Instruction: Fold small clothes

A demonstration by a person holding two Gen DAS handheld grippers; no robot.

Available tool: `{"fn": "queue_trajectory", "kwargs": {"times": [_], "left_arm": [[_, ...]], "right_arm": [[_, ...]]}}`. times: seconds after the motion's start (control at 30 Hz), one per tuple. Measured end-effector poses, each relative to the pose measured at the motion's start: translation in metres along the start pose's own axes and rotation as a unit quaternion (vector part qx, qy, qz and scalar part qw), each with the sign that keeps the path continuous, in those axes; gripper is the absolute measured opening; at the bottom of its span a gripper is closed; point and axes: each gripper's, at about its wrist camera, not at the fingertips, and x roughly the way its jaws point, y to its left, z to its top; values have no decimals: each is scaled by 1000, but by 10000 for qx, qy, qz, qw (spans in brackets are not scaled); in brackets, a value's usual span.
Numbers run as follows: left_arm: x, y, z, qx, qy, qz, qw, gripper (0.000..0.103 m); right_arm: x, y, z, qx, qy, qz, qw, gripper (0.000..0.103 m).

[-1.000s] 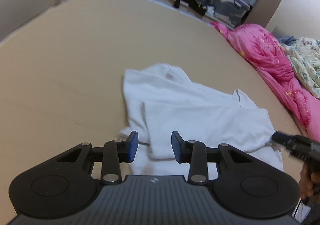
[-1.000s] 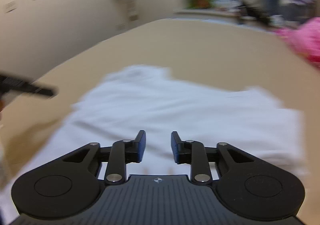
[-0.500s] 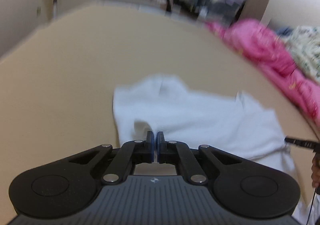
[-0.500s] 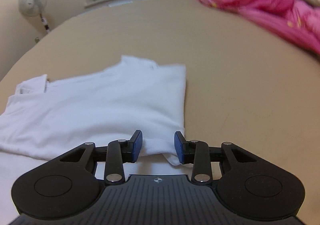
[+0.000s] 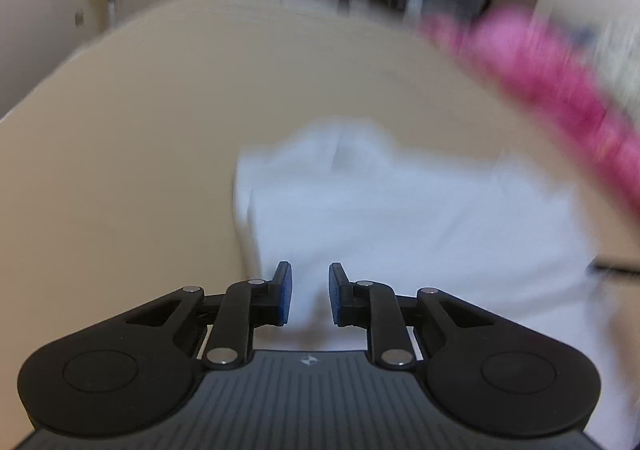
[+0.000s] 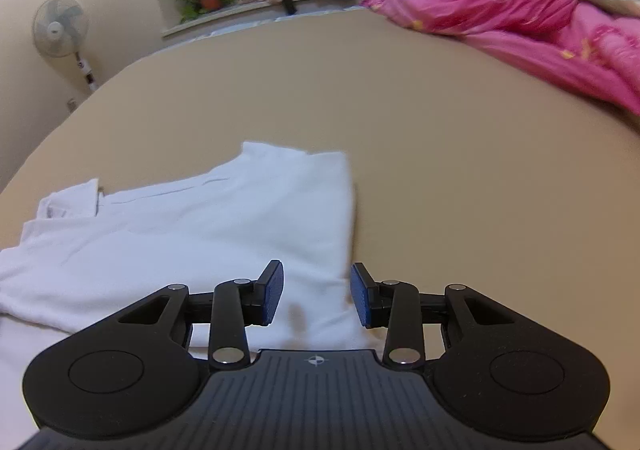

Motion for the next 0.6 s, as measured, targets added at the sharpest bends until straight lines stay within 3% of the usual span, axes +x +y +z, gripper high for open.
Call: {"fn": "queue_trajectory", "kwargs": {"times": [0.03,0.1,0.17,0.2,0.23,0.3,0.37,0.43,0.6], "left_arm": [[6,-2,-5,97,83,125,9998,16],[-7,-6,-2,123,-199,41,9997,17],[-15,-3,-2,-20,-494,-154,9987,23],[-8,-1,-4,-53,-366,-64,9993,26],[4,-2,-8,0,-59,102,9999,25],[1,-6,-13,263,-118,228,9993,25],[-29,-8,-10,83,-441,34,9990,26],[-58,-5,-14,-104,-716,-193,9972,27],[-129,-24,-36,185,-1051,90,9942,29]], "right_arm": [[13,-1,-5,-43,281,-265,9992,42],[7,-10,-5,378,191,-161,9990,43],[-2,-13,-4,417,-120,-34,9991,41],[2,-14,-7,298,5,-229,9993,41],[10,-15,-11,254,271,-417,9984,50],[1,-22,-11,726,294,-376,9962,50],[-30,-19,-6,1011,132,-347,9942,49],[-69,-8,-4,869,-229,-231,9957,48],[-153,9,-29,497,-838,-37,9952,48]]}}
